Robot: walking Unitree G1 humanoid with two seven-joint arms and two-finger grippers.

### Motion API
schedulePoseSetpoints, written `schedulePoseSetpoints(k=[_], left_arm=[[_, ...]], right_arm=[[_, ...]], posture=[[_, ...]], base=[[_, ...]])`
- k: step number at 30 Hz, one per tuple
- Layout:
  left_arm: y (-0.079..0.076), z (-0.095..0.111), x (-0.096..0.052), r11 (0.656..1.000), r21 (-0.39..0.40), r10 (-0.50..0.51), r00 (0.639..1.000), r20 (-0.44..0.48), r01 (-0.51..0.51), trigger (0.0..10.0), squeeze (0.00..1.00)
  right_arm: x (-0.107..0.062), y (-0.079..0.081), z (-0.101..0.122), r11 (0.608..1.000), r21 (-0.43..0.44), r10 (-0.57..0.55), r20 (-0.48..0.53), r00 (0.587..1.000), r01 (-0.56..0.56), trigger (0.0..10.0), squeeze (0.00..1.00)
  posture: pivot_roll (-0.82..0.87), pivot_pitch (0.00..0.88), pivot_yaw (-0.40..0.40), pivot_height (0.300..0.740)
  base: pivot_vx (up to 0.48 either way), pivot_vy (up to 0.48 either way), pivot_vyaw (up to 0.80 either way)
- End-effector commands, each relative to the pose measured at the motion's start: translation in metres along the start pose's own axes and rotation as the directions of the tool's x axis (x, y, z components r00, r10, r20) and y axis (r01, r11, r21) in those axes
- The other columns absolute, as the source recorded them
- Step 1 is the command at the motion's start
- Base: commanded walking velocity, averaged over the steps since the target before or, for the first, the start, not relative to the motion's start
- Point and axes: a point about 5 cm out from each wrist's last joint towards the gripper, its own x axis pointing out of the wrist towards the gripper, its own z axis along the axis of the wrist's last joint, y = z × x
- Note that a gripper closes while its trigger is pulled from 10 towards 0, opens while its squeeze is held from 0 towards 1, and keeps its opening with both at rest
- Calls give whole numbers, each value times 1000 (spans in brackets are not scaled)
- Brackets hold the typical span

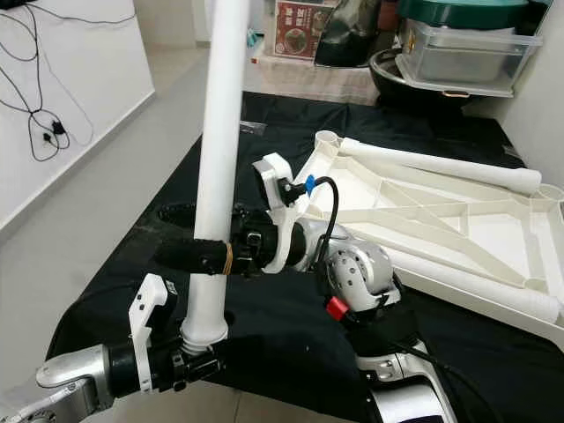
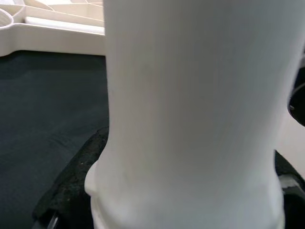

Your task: Building children table

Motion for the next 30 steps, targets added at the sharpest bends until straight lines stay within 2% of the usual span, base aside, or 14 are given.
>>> schedulePoseSetpoints(k=[1,6,7,8,22,30], left_arm=[[-6,-1,0,999,1,-38,999,-15,38,10000,0],[-14,-7,-2,998,-23,-67,997,-46,66,10000,0],[-14,-8,-3,997,-25,-70,996,-50,69,10000,0],[-15,-8,-4,997,-30,-77,995,-58,75,10000,0],[-13,-13,-8,997,-12,-71,993,-97,70,10000,0],[-8,-16,-7,999,-30,-36,990,-135,33,10000,0]], right_arm=[[5,3,-4,999,6,34,-27,999,-34,10000,0],[6,3,-7,999,17,39,-45,998,-38,10000,0],[6,3,-7,999,19,41,-46,998,-40,9137,0],[6,3,-7,999,22,43,-48,998,-42,0,0],[5,3,-8,998,37,46,-47,998,-45,0,0],[5,4,-7,998,40,52,-42,998,-50,0,0]], posture=[[89,63,7,740],[89,64,9,740],[89,64,9,740],[92,70,10,740],[89,82,14,740],[85,82,14,740]], base=[[0,0,0],[0,0,0],[0,0,0],[0,0,0],[0,0,0],[0,0,0]])
